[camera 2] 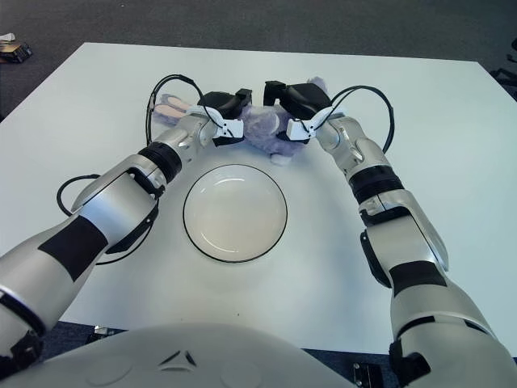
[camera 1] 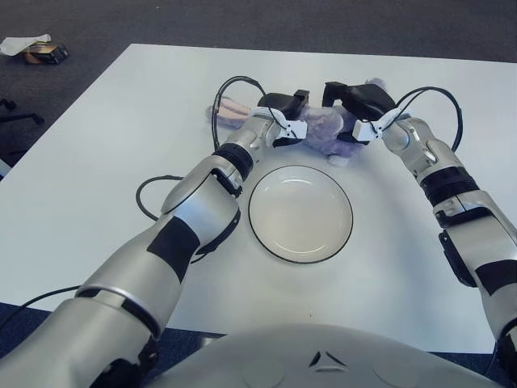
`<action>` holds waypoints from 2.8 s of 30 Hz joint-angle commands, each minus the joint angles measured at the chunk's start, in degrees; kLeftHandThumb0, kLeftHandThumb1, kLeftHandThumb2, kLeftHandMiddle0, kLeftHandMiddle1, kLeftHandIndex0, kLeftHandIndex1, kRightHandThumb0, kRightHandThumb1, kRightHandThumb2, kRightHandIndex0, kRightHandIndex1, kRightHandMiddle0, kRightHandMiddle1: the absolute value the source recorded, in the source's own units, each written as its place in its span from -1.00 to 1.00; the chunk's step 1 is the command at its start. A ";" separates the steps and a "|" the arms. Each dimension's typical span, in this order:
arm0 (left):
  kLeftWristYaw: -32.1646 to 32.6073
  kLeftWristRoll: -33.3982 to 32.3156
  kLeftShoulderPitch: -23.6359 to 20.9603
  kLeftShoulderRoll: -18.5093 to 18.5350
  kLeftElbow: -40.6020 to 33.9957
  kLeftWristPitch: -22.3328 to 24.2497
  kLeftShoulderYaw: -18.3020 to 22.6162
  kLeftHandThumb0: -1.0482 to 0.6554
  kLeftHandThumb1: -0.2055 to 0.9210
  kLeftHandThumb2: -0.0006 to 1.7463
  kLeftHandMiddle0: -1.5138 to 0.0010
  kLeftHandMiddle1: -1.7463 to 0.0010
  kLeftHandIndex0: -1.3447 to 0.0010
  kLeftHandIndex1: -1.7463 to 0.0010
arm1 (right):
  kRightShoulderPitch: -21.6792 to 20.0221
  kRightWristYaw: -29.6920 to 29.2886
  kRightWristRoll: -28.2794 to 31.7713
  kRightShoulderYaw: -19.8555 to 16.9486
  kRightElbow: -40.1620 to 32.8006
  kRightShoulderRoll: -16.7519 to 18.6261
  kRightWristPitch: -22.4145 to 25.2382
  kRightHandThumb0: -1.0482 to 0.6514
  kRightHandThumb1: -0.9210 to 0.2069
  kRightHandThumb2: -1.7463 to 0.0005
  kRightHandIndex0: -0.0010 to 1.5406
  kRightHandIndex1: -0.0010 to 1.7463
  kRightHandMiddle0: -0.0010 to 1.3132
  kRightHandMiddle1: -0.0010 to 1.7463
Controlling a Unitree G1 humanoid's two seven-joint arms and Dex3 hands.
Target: Put the doll into the plate.
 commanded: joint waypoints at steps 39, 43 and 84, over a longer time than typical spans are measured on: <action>6.83 -3.53 5.38 7.55 -0.10 -5.41 5.74 0.23 -0.87 1.00 -0.33 -0.74 -0.10 -1.00 | 12.49 11.16 23.95 -28.59 -36.56 -0.53 43.31 0.22 -0.35 -0.20 -0.56 1.00 -0.51 1.00; 8.02 -3.33 5.98 7.88 -0.42 -6.28 5.54 0.23 -0.86 1.00 -0.32 -0.77 -0.09 -1.00 | 10.03 10.43 27.34 -32.40 -35.33 -0.03 47.73 0.22 -0.50 -0.07 -0.50 0.95 -0.72 1.00; 14.29 -5.25 11.72 13.87 -12.33 -12.46 9.34 0.23 -0.68 0.95 -0.13 -0.97 0.02 -1.00 | 7.68 2.47 36.66 -38.39 3.24 2.77 36.09 -0.19 -1.00 0.40 -0.56 0.91 -0.70 1.00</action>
